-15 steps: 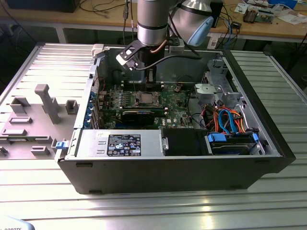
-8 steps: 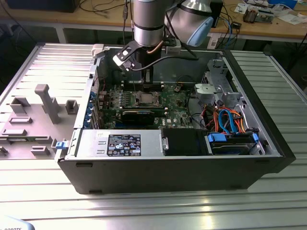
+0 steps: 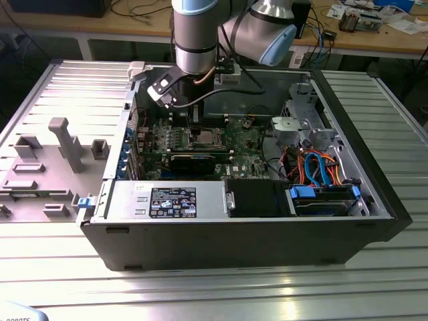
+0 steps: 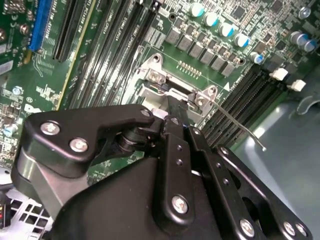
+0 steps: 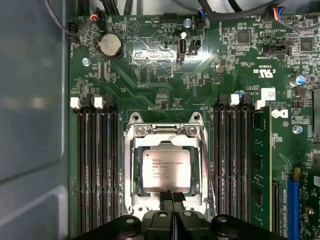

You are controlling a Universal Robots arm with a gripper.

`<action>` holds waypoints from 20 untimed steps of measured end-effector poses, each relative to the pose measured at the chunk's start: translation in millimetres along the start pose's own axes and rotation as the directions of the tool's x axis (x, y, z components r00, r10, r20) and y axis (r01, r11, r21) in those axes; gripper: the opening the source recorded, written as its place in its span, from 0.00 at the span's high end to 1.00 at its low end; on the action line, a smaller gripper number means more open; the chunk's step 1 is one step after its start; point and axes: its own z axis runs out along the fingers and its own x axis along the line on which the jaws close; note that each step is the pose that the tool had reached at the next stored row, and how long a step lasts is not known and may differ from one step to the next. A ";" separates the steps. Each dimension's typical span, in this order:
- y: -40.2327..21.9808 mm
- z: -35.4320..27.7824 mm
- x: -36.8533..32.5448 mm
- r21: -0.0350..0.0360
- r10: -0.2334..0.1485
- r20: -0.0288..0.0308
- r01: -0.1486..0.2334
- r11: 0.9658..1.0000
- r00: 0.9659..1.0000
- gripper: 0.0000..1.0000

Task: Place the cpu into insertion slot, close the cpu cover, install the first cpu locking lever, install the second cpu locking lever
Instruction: 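Close the cpu cover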

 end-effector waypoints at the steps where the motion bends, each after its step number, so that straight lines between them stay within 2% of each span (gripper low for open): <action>1: 0.0 0.8 0.0 0.000 -0.003 0.000 0.003 1.000 1.000 0.89; 5: -0.1 9.1 0.0 0.001 -0.010 0.000 0.010 1.000 1.000 0.89; 10: -0.3 13.7 -0.2 0.011 -0.010 0.000 0.010 1.000 1.000 0.89; 15: -0.2 11.5 -0.1 0.012 -0.010 0.000 0.010 1.000 1.000 0.89; 17: -0.1 6.7 -0.1 0.012 -0.010 0.000 0.010 1.000 1.000 0.89; 20: 0.3 4.7 0.0 0.012 -0.011 0.000 0.011 1.000 1.000 0.89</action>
